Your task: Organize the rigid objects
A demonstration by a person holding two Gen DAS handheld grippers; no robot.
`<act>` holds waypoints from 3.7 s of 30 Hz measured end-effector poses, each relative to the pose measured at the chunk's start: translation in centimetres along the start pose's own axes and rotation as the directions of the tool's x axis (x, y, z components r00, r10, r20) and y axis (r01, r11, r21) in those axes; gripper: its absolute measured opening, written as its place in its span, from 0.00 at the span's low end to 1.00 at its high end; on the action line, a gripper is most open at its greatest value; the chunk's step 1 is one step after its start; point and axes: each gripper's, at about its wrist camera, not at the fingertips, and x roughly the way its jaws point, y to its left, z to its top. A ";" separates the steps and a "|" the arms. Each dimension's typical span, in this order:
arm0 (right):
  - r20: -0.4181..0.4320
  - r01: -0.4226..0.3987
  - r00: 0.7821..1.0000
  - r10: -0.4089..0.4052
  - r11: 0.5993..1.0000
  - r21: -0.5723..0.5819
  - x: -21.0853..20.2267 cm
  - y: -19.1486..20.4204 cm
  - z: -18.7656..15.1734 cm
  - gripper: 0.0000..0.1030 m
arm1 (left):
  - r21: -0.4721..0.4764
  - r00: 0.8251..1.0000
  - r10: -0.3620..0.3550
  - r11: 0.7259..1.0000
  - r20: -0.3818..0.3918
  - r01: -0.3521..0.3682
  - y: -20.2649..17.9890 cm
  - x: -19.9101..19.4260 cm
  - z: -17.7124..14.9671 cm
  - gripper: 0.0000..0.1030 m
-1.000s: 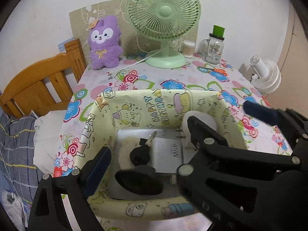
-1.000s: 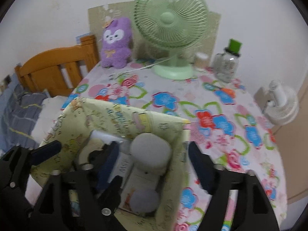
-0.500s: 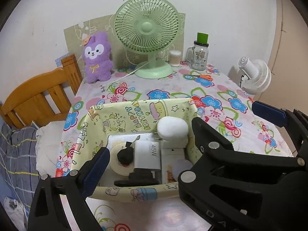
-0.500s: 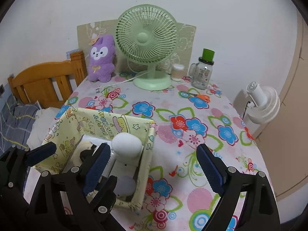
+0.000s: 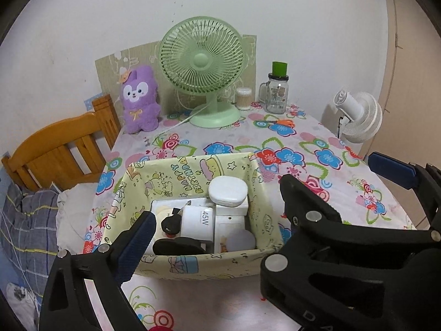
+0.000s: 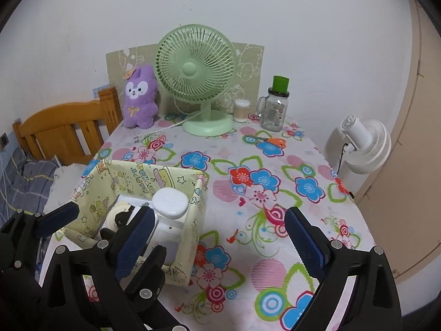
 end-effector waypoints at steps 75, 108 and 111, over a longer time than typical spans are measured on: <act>0.120 0.144 0.978 -0.173 0.966 0.216 -12.3 -11.0 -6.6 1.00 | 0.042 0.979 -0.062 0.998 0.196 0.055 -3.8 -9.4 -2.2 1.00; 0.100 0.115 0.985 -0.138 0.972 0.203 -10.9 -10.6 -6.2 1.00 | 0.023 0.983 -0.051 0.999 0.178 0.048 -3.3 -8.6 -2.2 1.00; 0.091 0.117 0.987 -0.136 0.974 0.195 -10.5 -10.6 -6.0 1.00 | 0.016 0.984 -0.053 0.999 0.172 0.051 -3.2 -8.2 -1.9 1.00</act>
